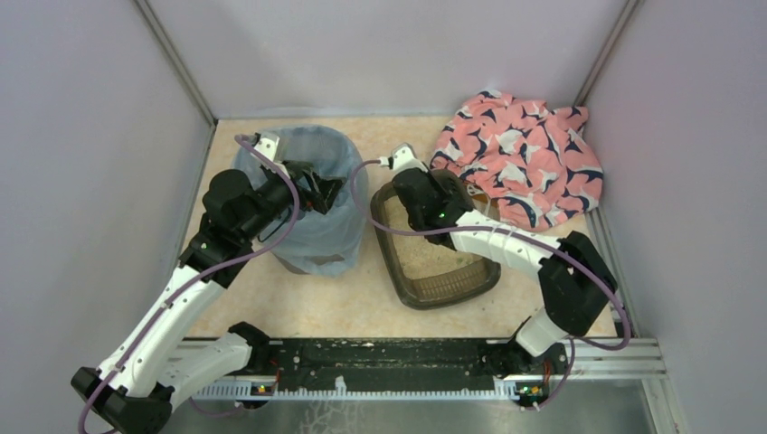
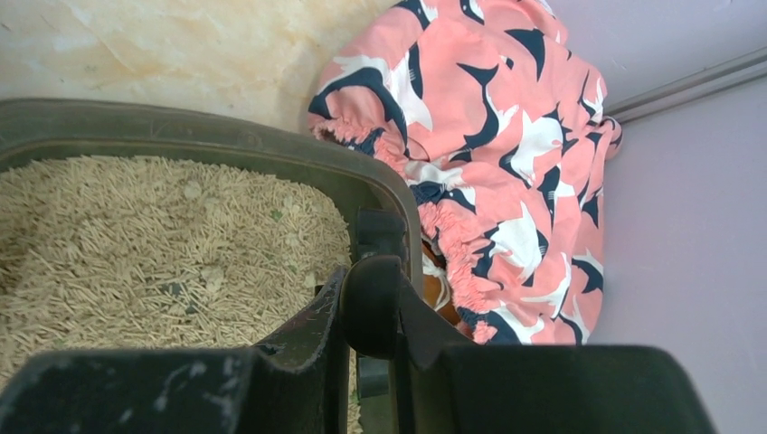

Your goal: Clean the litter box

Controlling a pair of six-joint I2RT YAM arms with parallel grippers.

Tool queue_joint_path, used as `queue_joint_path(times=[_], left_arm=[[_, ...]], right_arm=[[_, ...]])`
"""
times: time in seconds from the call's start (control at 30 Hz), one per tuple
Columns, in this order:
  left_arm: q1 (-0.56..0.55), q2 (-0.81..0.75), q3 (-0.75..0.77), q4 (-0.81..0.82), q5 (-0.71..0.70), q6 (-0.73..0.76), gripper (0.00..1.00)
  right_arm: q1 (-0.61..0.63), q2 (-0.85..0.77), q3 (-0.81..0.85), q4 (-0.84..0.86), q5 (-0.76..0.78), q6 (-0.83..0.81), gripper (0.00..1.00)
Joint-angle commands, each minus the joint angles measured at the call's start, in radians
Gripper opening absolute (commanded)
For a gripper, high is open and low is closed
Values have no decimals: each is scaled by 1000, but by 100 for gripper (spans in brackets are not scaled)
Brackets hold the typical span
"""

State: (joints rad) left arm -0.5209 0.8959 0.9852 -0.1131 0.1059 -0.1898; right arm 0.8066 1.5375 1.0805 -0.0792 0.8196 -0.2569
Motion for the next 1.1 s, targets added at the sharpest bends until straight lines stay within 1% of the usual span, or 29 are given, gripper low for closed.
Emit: queue_joint_path(times=[0.0, 0.13, 0.23, 0.4, 0.57, 0.73, 0.83, 0.93, 1.07], left_arm=[[3, -17, 0, 9, 12, 3, 99], [3, -17, -2, 6, 11, 4, 99], [4, -18, -2, 4, 16, 6, 99], [4, -21, -3, -2, 14, 16, 99], [4, -21, -8, -2, 18, 14, 99], [4, -21, -10, 2, 30, 6, 99], [4, -22, -11, 5, 35, 1, 99], [3, -20, -11, 11, 39, -3, 99], [4, -17, -11, 11, 49, -8, 99]], right_arm=[[5, 33, -34, 118, 40, -56, 0], [31, 57, -49, 155, 46, -97, 0], [41, 70, -54, 162, 27, -91, 0], [42, 66, -39, 117, -69, 16, 0], [36, -16, -12, 90, -201, 127, 0], [-32, -109, -10, 81, -371, 243, 0], [-62, -142, -25, 81, -427, 289, 0], [-90, -174, -47, 89, -489, 331, 0], [-172, -203, -107, 124, -607, 411, 0]])
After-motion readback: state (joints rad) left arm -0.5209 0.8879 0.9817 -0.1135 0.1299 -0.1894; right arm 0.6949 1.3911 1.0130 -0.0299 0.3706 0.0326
